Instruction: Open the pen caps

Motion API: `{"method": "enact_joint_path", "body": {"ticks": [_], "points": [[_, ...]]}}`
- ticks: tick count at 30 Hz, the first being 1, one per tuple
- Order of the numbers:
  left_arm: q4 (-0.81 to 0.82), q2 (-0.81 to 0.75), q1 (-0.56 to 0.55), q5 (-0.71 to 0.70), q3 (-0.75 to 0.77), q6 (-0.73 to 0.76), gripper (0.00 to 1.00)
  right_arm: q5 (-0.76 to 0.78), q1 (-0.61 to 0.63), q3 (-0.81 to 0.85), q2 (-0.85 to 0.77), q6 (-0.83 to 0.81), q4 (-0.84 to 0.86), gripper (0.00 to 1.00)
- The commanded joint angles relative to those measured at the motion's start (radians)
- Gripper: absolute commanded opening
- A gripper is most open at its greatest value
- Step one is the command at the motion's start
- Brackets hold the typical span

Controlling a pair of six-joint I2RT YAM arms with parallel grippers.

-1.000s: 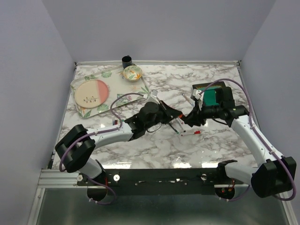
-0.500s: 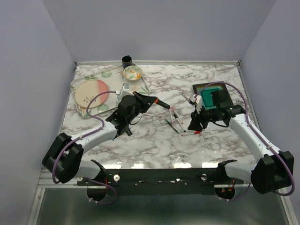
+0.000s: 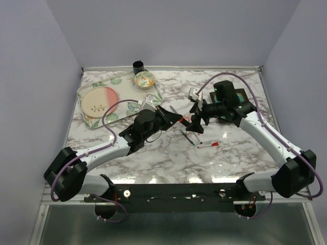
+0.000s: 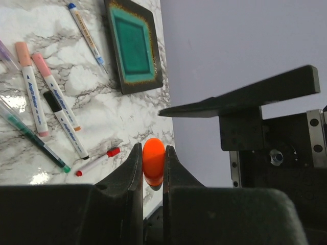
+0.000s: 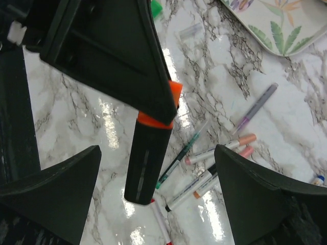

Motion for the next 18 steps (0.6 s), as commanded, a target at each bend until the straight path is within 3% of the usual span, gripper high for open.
{"method": "enact_joint_path", "body": {"ticks": [1,4,7,9,10,11,15,18], "points": [[-0.007,-0.008,-0.026,-0.026,0.018,0.000,0.00,0.214,0.105,0.049,0.080,0.064,0.040,1.00],[0.001,-0.005,-0.028,-0.031,0.017,-0.004,0.00,0.247,0.121,0.047,0.119,0.085,0.048,0.97],[0.005,-0.006,-0.028,-0.037,0.012,-0.006,0.00,0.231,0.134,0.036,0.146,0.092,0.037,0.88],[0.010,-0.009,-0.029,-0.046,0.010,-0.007,0.00,0.222,0.144,0.035,0.165,0.098,0.024,0.65],[0.009,-0.014,-0.029,-0.055,0.007,-0.007,0.00,0.199,0.145,0.036,0.170,0.099,0.016,0.47],[0.005,-0.017,-0.026,-0.070,0.001,-0.009,0.00,0.195,0.145,0.042,0.178,0.104,-0.002,0.01],[-0.040,-0.095,0.026,-0.222,-0.051,-0.022,0.00,0.187,0.145,0.012,0.183,0.101,-0.041,0.00],[-0.033,-0.155,0.136,-0.276,-0.129,-0.073,0.00,0.182,0.145,-0.066,0.167,0.090,-0.035,0.01]]}}
